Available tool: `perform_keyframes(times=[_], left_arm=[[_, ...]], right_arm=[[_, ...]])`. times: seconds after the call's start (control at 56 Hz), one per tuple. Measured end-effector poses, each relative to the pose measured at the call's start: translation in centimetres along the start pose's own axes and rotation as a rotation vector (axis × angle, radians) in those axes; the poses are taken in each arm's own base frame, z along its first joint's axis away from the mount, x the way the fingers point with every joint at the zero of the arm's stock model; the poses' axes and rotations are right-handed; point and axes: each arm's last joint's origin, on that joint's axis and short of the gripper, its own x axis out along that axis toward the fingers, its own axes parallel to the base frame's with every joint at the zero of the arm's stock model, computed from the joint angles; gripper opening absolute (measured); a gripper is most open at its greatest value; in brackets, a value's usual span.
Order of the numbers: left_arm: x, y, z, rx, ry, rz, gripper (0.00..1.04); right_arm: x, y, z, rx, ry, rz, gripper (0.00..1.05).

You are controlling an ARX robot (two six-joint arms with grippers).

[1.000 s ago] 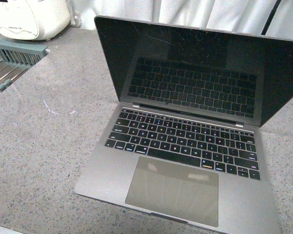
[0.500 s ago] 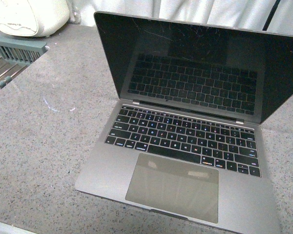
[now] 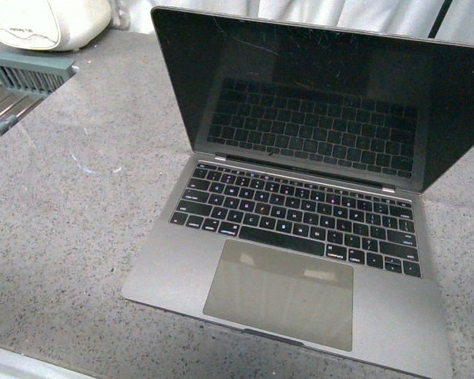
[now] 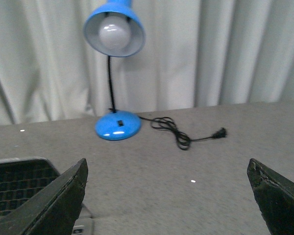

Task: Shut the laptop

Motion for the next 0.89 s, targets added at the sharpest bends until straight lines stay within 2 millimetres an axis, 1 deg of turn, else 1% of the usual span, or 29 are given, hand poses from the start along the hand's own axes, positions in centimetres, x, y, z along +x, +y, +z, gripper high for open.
perform_keyframes(times=[0.036, 0.089, 0.143, 0.232, 0.286, 0.357, 0.393, 0.429, 0.518, 0.554, 0.589, 0.625, 0.643, 0.661, 0.696, 0.768, 0.804, 0.821, 0.839, 0.857, 0.893], left_arm=[[1.3, -0.8, 1.2, -0.002, 0.0, -0.029, 0.98], [3.9, -2.8, 3.0, 0.014, 0.022, -0.082, 0.98], [6.0, -4.7, 3.8, 0.036, 0.066, -0.158, 0.98], [9.2, -7.7, 5.7, 0.04, 0.104, -0.228, 0.98], [11.1, -9.6, 7.0, 0.048, 0.118, -0.259, 0.98], [13.1, -11.6, 8.1, 0.081, 0.124, -0.298, 0.98], [14.0, -12.4, 8.4, 0.089, 0.135, -0.31, 0.98], [15.0, -13.3, 8.7, 0.106, 0.146, -0.317, 0.98], [16.3, -14.5, 8.9, 0.133, 0.154, -0.322, 0.97], [16.7, -14.9, 8.8, 0.148, 0.167, -0.325, 0.92], [16.9, -15.2, 8.7, 0.154, 0.181, -0.329, 0.87], [17.0, -15.6, 8.5, 0.158, 0.199, -0.346, 0.8], [17.0, -15.7, 8.5, 0.159, 0.203, -0.351, 0.78], [17.1, -15.9, 8.3, 0.165, 0.215, -0.358, 0.73], [17.1, -16.2, 8.2, 0.172, 0.226, -0.361, 0.66], [17.2, -16.6, 8.0, 0.18, 0.238, -0.372, 0.55], [17.2, -16.8, 8.0, 0.187, 0.241, -0.378, 0.49], [17.2, -16.9, 7.9, 0.192, 0.241, -0.384, 0.46], [17.2, -17.0, 7.9, 0.201, 0.241, -0.393, 0.42], [17.3, -17.2, 7.7, 0.213, 0.248, -0.41, 0.35], [17.4, -17.2, 7.6, 0.216, 0.258, -0.411, 0.3]], right_arm=[[1.2, 0.7, 0.5, 0.01, 0.02, 0.048, 0.95], [3.5, 2.0, 0.8, 0.008, 0.086, 0.135, 0.95], [5.5, 2.8, 1.3, -0.002, 0.126, 0.179, 0.95], [8.8, 4.3, 3.0, -0.004, 0.168, 0.249, 0.95], [10.7, 5.3, 4.3, 0.025, 0.184, 0.301, 0.95], [12.7, 6.5, 5.8, 0.068, 0.217, 0.388, 0.95], [13.6, 7.0, 6.2, 0.085, 0.249, 0.419, 0.95], [14.2, 7.4, 6.4, 0.103, 0.283, 0.439, 0.95], [15.2, 8.1, 6.5, 0.13, 0.36, 0.482, 0.95], [15.5, 8.3, 6.5, 0.131, 0.395, 0.483, 0.91], [15.8, 8.4, 6.4, 0.116, 0.425, 0.456, 0.84], [16.1, 8.5, 6.3, 0.109, 0.438, 0.437, 0.79], [16.2, 8.5, 6.2, 0.107, 0.443, 0.432, 0.77], [16.3, 8.6, 6.0, 0.1, 0.459, 0.421, 0.72], [16.6, 8.6, 5.7, 0.093, 0.472, 0.414, 0.65], [16.8, 8.7, 5.3, 0.092, 0.486, 0.415, 0.54], [16.9, 8.7, 5.1, 0.093, 0.493, 0.418, 0.47], [16.9, 8.7, 5.1, 0.093, 0.494, 0.419, 0.45], [17.0, 8.7, 5.0, 0.094, 0.497, 0.422, 0.4], [17.0, 8.8, 4.8, 0.101, 0.501, 0.432, 0.35], [17.1, 8.8, 4.8, 0.113, 0.505, 0.443, 0.29]])
